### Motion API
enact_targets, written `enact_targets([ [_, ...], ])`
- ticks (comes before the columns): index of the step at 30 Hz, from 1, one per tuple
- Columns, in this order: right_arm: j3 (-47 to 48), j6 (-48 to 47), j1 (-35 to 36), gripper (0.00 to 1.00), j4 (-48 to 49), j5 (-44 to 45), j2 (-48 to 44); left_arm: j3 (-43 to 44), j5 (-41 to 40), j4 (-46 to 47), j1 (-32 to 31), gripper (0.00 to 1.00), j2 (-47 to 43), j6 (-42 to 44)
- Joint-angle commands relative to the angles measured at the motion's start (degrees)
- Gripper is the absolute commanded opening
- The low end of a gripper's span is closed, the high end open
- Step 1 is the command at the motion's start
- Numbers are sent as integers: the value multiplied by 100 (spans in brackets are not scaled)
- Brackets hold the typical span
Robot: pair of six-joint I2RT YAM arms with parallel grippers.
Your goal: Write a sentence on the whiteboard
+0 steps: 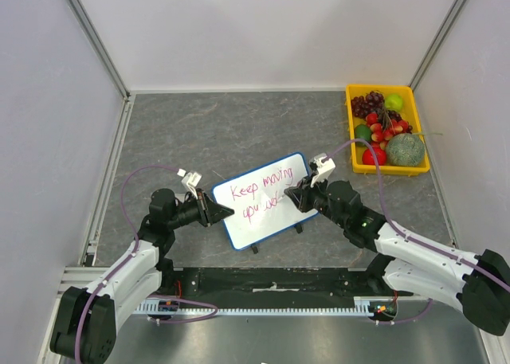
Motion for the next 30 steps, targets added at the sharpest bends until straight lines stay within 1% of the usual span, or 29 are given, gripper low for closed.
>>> enact_targets([
  [1,-161,-46,-20,0,-148,55,-12,-30,-308,110,19,2,23,400],
  [9,-240,-54,-20,0,-236,134,-117,-30,-308,110,19,2,23,400],
  [17,-65,-37,-20,0,-315,187,-108,-39,-308,110,19,2,5,417],
  [22,67,-46,-20,0,-437,160,-328,-39,-308,110,19,2,-3,409],
  [30,340,-151,-20,0,-675,353,-513,-30,-299,110,19,2,6,409],
])
